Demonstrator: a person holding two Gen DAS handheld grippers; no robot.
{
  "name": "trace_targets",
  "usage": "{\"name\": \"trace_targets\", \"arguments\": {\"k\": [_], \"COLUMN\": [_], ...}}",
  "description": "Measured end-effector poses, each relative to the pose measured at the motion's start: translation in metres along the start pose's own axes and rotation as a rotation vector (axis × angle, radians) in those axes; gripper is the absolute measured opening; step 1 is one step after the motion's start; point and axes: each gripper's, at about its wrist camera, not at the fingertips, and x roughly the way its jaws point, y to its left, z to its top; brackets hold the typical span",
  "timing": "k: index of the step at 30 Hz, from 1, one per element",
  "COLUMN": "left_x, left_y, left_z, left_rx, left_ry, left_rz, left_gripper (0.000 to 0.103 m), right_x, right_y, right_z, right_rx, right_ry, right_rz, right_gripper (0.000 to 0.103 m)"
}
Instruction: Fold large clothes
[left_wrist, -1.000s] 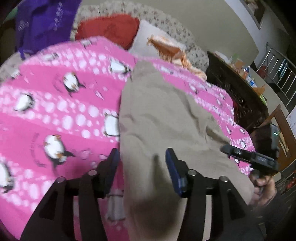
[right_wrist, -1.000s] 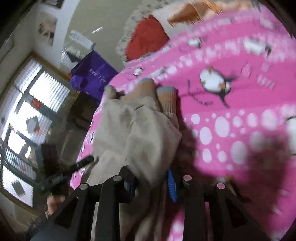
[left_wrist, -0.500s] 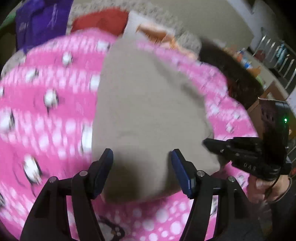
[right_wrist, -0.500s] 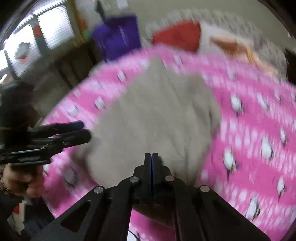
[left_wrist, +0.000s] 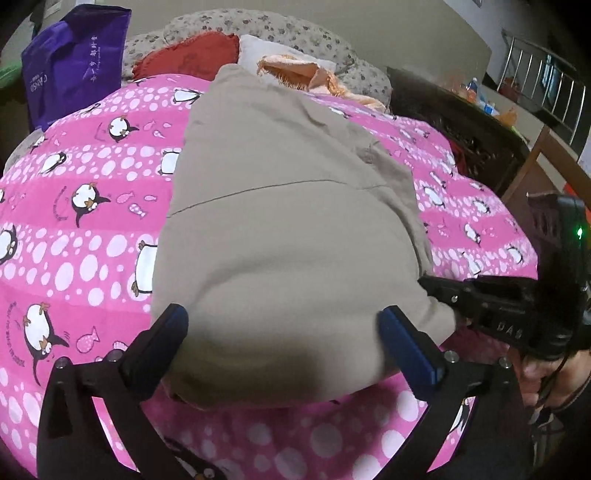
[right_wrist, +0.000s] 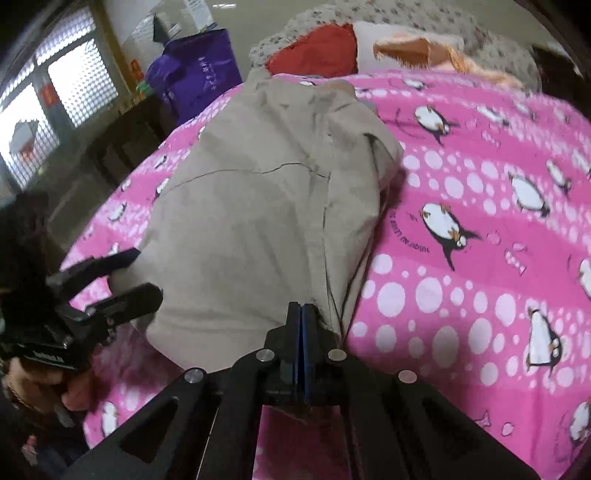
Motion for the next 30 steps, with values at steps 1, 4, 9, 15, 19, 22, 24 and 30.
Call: {"name": "trace_targets", "arguments": {"k": [1, 4, 9, 15, 19, 22, 24, 30], "left_x": [-0.001, -0.005, -0.017, -0.041, -0.009, 0.033, 0.058, 0.128], "left_y": [0.0, 0.004, 0.005, 0.021, 0.039, 0.045, 0.041, 0.046], "left_z": [0.0, -0.002, 0.002, 0.069, 0.141, 0.176, 0.188, 0.185], "left_rx": [-0.003, -0.02, -0.068, -0.118, -0.16, -0.199, -0.169, -0.176], "left_ry": [-0.004, -0.031, -0.049, -0.121, -0.111, -0.048, -0.016, 0.118], "left_rz": [-0.007, -0.034, -0.064, -0.042, 0.077, 0.135, 0.181, 0.196], "left_gripper": [0.103, 0.103, 0.103, 0.103, 0.103, 0.103, 0.103, 0.103], "right_x": [0.0, -0.003, -0.004, -0.057, -0.069, -0.038, -0.006, 0.061], "right_y": [0.0, -0.001, 0.003, 0.01, 0.022, 0.029, 0.023, -0.016], "right_z": [0.001, -0.003, -0.004, 0.052, 0.115, 0.155, 0.168, 0.136], "right_rx": [0.001, -0.001, 0.013, 0.063, 0.164, 0.209, 0.236, 0.272], "right_ry": [-0.007, -0.028, -0.042, -0.099, -0.185, -0.165, -0.118, -0.017], "right_rz": [-0.002, -0.003, -0.016, -0.05, -0.106, -0.156, -0.212, -0.272], "right_gripper": [0.0, 0.0, 0.0, 0.005, 0.041, 0.037, 0.035, 0.023]}}
